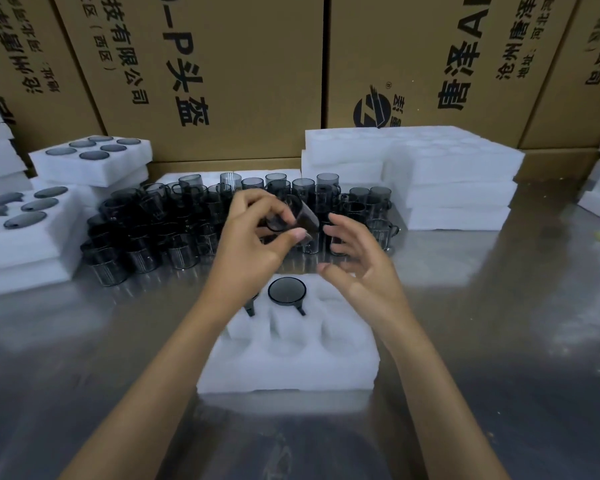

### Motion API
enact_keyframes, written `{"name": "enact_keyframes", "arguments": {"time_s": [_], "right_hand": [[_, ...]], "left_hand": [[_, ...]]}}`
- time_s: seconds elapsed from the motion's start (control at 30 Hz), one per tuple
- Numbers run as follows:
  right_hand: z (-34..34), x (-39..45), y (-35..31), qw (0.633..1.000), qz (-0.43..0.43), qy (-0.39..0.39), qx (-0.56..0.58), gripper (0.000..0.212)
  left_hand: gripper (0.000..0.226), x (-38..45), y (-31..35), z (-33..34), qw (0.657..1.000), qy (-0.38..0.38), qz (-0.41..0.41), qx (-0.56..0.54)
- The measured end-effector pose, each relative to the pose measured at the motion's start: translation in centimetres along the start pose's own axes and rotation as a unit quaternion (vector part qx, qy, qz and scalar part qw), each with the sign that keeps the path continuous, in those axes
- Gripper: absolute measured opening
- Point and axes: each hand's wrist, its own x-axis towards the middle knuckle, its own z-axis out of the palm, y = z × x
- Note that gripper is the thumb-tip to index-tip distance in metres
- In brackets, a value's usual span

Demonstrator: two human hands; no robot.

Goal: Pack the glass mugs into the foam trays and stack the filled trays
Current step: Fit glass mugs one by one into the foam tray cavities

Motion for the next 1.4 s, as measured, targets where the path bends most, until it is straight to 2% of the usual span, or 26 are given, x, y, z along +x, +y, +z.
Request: {"name": "enact_keyframes", "arguments": {"time_s": [0.1, 0.23, 0.37, 0.47, 0.53, 0.67, 0.8, 0.87, 0.97, 1.07, 1.23, 1.4], "right_hand": [[0.9, -0.3, -0.3, 0.999, -0.047, 0.01, -0.005, 0.063], [1.2, -0.3, -0.1, 0.997, -0.063, 0.032, 0.004, 0.064], [0.6, -0.1, 0.0, 0.996, -0.009, 0.052, 0.078, 0.055], [0.0, 0.2, 0.0, 0.992, 0.023, 0.038, 0.12, 0.053], [-0.5, 0.2, -0.1, 0.993, 0.044, 0.016, 0.106, 0.058], [-1.6, 0.3, 0.6, 0.988, 0.091, -0.046, 0.115, 0.069], [-2.2, 0.5, 1.0, 0.977, 0.139, -0.054, 0.155, 0.049], [-2.7, 0.6, 1.0, 0.975, 0.148, -0.059, 0.153, 0.047], [-3.2, 0.3, 0.7, 0.983, 0.153, -0.054, 0.09, 0.041], [-3.1, 0.3, 0.9, 0.987, 0.157, -0.025, 0.018, 0.023], [-2.9, 0.4, 1.7, 0.986, 0.16, 0.026, -0.028, 0.021], [-3.0, 0.5, 2.1, 0.988, 0.149, 0.041, -0.025, 0.021]], "left_hand": [[0.037, -1.6, 2.1, 2.2, 0.995, 0.065, -0.071, -0.027], [0.063, -2.7, 2.9, 3.9, 0.99, 0.067, -0.113, -0.046], [0.049, -3.0, 2.6, 3.8, 0.987, 0.019, -0.117, -0.109], [0.025, -3.0, 2.0, 3.1, 0.991, 0.027, -0.095, -0.085], [0.025, -3.1, 1.6, 2.5, 0.995, 0.021, -0.076, -0.068], [0.05, -3.2, 1.0, 1.2, 0.989, -0.098, -0.07, -0.088], [0.065, -3.3, 0.6, 0.5, 0.961, -0.232, -0.041, -0.145], [0.06, -3.4, 0.5, 0.7, 0.959, -0.235, -0.042, -0.154], [0.07, -3.6, 0.1, 1.7, 0.979, -0.171, -0.067, -0.091], [0.083, -3.9, -0.5, 2.7, 0.987, -0.146, -0.064, -0.016], [0.073, -4.0, -0.9, 3.9, 0.985, -0.139, -0.069, 0.078], [0.068, -4.0, -0.9, 4.3, 0.98, -0.14, -0.06, 0.126]]}}
